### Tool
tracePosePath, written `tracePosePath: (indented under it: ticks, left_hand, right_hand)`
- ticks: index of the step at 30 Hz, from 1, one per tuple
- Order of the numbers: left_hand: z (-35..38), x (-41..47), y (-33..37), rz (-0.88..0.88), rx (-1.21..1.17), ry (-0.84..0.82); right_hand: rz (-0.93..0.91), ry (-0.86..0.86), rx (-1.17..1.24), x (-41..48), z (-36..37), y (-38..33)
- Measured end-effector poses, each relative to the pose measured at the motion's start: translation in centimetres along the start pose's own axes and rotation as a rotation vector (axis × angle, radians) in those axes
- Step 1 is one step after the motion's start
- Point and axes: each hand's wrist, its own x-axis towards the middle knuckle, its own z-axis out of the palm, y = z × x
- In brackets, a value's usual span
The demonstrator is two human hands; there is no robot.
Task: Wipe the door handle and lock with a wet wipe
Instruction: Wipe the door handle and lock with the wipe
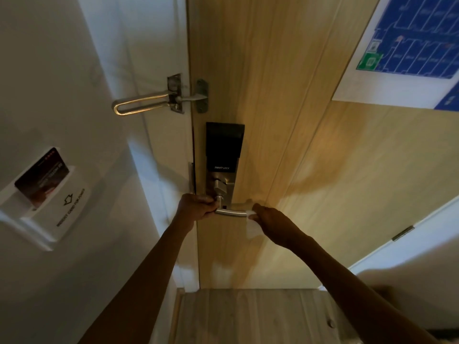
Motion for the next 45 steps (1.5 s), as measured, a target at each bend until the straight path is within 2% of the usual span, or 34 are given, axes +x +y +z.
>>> tracePosePath:
  ticks: [2,8,11,13,15,17,19,21,25,27,29,31,34,36,39,42,45]
  left_hand:
    - [0.0,-0.2,-0.1,0.011,-0.001,-0.001]
    - [0.0,0.1,-0.1,0.008,0.008,0.028]
    - [0.0,0.3,-0.3,0.011,0.029,0.043]
    - [0.0,0.3,-0.5,0.015,0.045,0.047]
    - [-0.1,0.3,-0.6,0.011,0.042,0.040]
    - [-0.2,0.4,-0.7,0.009,0.032,0.031]
    - [-0.2,0.3,-0.8,0.003,0.033,0.030]
    - [-0.2,0.4,-1.0,-0.001,0.018,0.033]
    - [0.1,0.2,-1.0,0.004,-0.008,0.051]
    - [0.1,0.0,-0.9,-0.003,-0.015,0.052]
    - [0.2,-0.1,-0.7,-0.002,-0.022,0.045]
    - [0.1,-0.1,-0.6,-0.002,-0.021,0.042]
    - [0.1,-0.1,-0.6,-0.005,-0.029,0.040]
    - [0.1,0.0,-0.6,0.000,-0.026,0.041]
    - [-0.1,0.1,-0.7,0.018,-0.035,0.032]
    - [0.0,0.1,-0.7,0.027,-0.008,0.022]
    - [-0.2,0.3,-0.7,0.027,0.006,0.022]
  right_hand:
    - [0.082,0.033,0.064,-0.2,0.0,-0.1]
    - [0.118,0.120,0.157,-1.1,-0.4,-0.1]
    - [0.246,0.294,0.244,-1.7,-0.9,0.4]
    - [0.396,0.438,0.316,-1.8,-1.4,0.4]
    - [0.544,0.567,0.441,-1.7,-1.7,-0.1]
    - [0.682,0.646,0.665,-1.4,-1.6,-0.9]
    - [0.751,0.628,0.919,-1.1,-0.8,-2.4]
    - [0.688,0.550,1.019,-1.2,0.4,-4.2]
    - [0.544,0.540,0.976,-2.8,2.6,-6.0]
    - [0.479,0.562,0.806,-3.5,3.2,-6.5]
    - [0.330,0.602,0.596,-3.2,3.3,-6.7]
    - [0.208,0.531,0.381,-2.3,3.2,-6.2]
    - [0.204,0.422,0.123,-1.5,2.6,-5.4]
    - [0.125,0.388,0.013,-1.3,2.4,-5.5]
    - [-0.013,0.316,0.065,-0.7,1.8,-6.3]
    - [0.025,0.420,0.255,-0.1,-0.1,-6.0]
    - [0.112,0.441,0.182,-0.1,-0.8,-4.6]
